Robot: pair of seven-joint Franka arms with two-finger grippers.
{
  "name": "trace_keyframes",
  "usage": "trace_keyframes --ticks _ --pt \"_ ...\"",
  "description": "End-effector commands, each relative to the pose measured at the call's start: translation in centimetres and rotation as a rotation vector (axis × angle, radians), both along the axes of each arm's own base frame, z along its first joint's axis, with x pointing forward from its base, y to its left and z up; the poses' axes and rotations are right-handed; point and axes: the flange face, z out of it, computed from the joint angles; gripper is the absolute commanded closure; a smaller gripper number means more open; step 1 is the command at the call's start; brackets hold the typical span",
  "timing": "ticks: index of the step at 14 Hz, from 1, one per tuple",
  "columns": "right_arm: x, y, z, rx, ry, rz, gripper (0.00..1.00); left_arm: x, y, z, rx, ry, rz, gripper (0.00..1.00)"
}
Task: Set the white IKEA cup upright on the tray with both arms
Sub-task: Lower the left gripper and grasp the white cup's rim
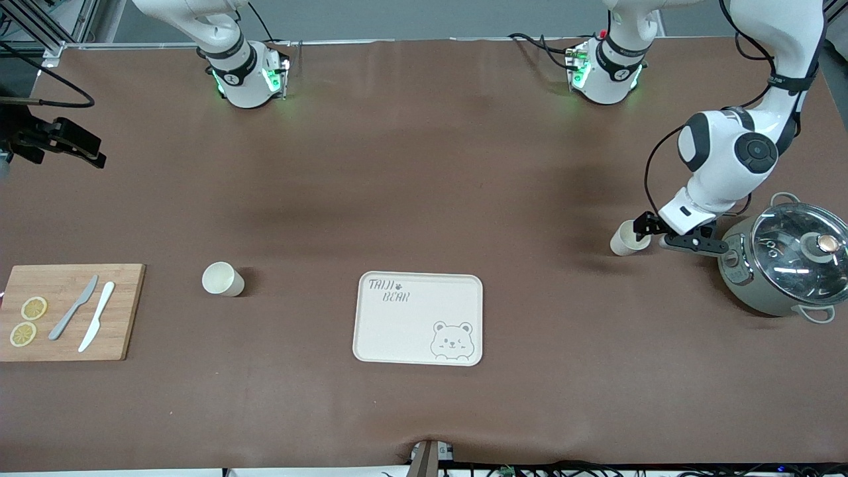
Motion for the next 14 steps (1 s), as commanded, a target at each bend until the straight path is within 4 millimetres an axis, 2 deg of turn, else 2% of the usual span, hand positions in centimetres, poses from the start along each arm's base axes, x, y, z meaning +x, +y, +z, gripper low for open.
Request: trace_keyframes --ticks 1,14 --pt "0.0 -0.1 0.3 -0.003 0.001 -0.009 0.0 0.5 0.1 -1.2 0.008 -0.017 -0.022 0.0" --pt "0.0 -0.2 0.2 -0.003 0.003 -0.011 0.0 -0.6 -0.2 -2.8 0.004 -0.003 -0.025 0.0"
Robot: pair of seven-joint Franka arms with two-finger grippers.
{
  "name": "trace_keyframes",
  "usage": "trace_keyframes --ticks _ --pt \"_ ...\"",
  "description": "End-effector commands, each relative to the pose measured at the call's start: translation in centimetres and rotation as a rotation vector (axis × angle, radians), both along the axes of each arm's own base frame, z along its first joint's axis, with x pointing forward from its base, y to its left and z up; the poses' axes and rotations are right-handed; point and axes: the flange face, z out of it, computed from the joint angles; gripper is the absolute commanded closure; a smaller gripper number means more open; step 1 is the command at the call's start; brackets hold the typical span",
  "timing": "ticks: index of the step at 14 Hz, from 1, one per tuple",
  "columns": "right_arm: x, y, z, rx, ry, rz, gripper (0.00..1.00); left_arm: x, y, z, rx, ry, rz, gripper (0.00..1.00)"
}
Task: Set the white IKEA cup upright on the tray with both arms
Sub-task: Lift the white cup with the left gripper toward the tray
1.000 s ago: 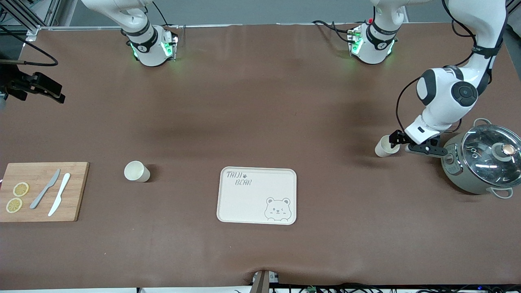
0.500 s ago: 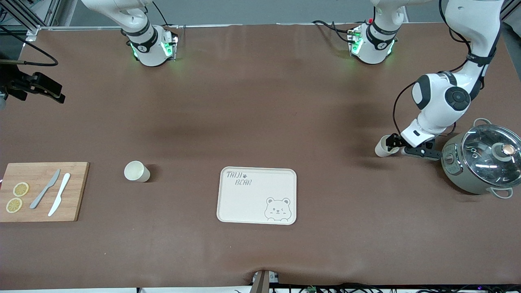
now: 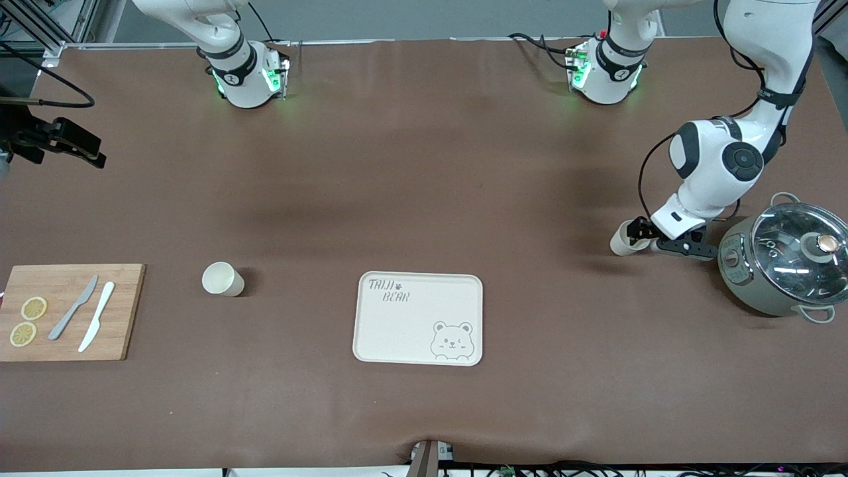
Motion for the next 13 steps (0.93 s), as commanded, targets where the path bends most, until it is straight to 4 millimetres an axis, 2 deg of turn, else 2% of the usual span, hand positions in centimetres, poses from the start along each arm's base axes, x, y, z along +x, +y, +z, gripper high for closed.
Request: trace_keyframes --ticks 1,2,3,4,5,10,13 --pt "0.0 -0.2 0.2 -0.003 0.004 -0.009 0.0 -0.4 -0.1 -0.1 0.009 -0.005 -0.024 0.0" --pt "0.0 -0.2 0.2 -0.003 0.002 -0.01 0.0 -0.6 -0.1 -0.2 0.008 -0.002 -0.021 0.15" --pt "0.0 -0.2 0.2 -0.003 0.004 -0.01 0.0 -0.7 -0.1 -0.2 0.008 -0.002 -0.015 0.47" --pt "0.0 -0.2 0.2 -0.003 0.004 -0.01 0.0 -0.9 -0.1 -0.1 0.008 0.0 -0.015 0.87" --pt "0.0 -0.2 0.2 -0.003 0.004 -0.01 0.0 -1.0 -0.1 -0.1 0.009 0.0 -0.021 1.0" --pt "0.0 -0.3 0.2 -0.005 0.004 -0.009 0.0 -0.8 -0.2 0.5 0.01 -0.013 -0.02 1.0" --pt "0.0 -0.2 0.2 -0.003 0.004 -0.009 0.0 0.3 -1.2 1.6 0.005 -0.04 -0.021 1.0"
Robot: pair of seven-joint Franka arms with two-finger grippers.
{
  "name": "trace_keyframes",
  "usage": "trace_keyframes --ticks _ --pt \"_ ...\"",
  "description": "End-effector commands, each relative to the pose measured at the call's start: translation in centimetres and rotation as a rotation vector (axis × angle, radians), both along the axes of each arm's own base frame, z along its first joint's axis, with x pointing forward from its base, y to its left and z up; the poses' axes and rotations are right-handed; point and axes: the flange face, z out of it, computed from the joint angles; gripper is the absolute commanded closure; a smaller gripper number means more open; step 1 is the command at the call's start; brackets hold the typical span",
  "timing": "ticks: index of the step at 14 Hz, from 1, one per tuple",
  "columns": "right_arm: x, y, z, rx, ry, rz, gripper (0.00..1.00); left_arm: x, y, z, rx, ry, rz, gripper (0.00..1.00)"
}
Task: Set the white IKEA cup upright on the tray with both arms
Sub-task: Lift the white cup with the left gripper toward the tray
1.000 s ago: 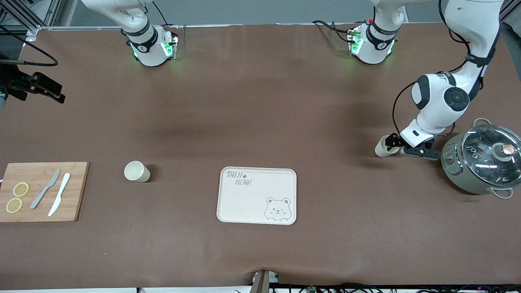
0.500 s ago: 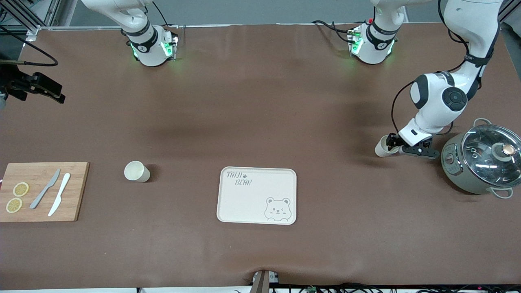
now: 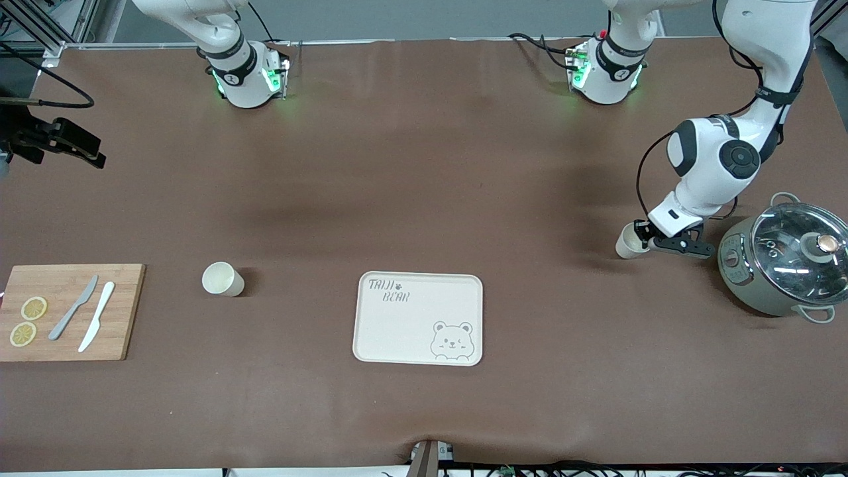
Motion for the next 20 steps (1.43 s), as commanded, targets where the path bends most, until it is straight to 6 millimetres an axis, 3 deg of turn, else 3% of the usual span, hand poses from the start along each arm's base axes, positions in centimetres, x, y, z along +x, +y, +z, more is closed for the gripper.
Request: trace_keyframes --ticks 1,4,8,10,15,20 --pt "0.0 -0.2 0.2 -0.003 0.004 -0.008 0.0 1.2 -1.1 1.8 0.001 -0.042 0.001 1.0" --pt "0.0 -0.2 0.2 -0.005 0.004 -0.009 0.0 4.1 -4.6 4.8 -0.023 -0.032 0.044 1.0" --pt "0.0 -0.3 0.2 -0.005 0.004 -0.009 0.0 8.7 -11.4 10.1 -0.043 0.036 0.093 1.0" --pt "0.0 -0.3 0.2 -0.003 0.004 -0.009 0.0 10.6 -14.8 11.4 -0.055 0.053 0.121 1.0" --pt "0.0 -0.4 0.2 -0.005 0.004 -0.009 0.0 13.8 -21.6 9.5 -0.095 0.073 0.164 1.0" --pt "0.0 -0.3 0.2 -0.005 0.004 -0.006 0.0 13.7 -28.4 6.5 -0.118 0.103 0.219 1.0"
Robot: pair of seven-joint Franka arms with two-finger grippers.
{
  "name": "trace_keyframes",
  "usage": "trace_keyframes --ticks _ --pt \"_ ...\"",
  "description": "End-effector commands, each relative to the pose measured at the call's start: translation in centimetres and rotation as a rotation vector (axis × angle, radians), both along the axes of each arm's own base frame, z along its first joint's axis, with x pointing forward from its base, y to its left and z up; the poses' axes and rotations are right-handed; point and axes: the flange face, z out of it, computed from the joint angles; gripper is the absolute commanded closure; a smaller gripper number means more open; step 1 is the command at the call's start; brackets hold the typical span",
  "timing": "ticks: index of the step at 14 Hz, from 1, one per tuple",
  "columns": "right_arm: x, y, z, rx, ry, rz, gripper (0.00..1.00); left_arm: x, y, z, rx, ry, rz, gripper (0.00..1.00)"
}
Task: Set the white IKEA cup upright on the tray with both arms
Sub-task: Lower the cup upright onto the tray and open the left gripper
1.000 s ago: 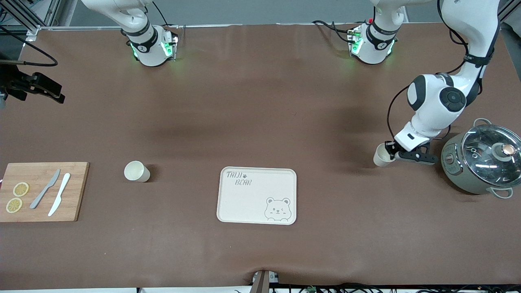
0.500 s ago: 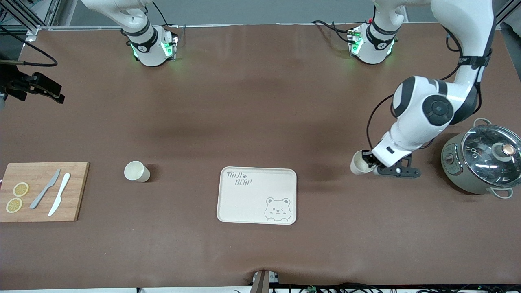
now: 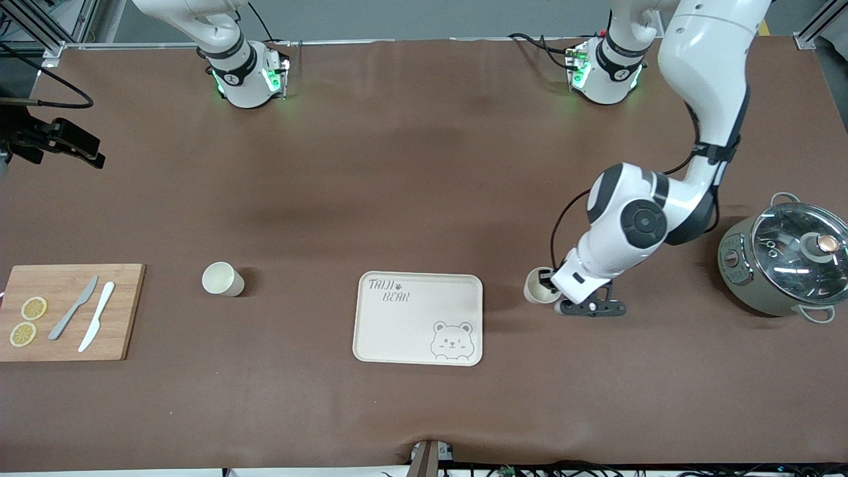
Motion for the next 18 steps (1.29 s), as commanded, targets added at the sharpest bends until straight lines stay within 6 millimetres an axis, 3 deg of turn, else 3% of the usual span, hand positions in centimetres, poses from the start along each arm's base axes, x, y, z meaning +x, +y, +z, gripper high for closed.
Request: trace_keyframes --ticks 1,6,18 --pt "0.0 -0.2 0.2 -0.003 0.003 -0.005 0.0 0.2 -4.3 -0.8 -0.003 0.014 0.033 1.0" --pt "0.0 -0.2 0.2 -0.003 0.003 -0.005 0.0 -0.5 -10.0 -2.7 -0.015 0.024 0.079 1.0" --pt "0.1 -0.1 0.1 -0.003 0.004 -0.004 0.0 0.0 -15.5 -5.3 0.007 -0.037 0.097 1.0"
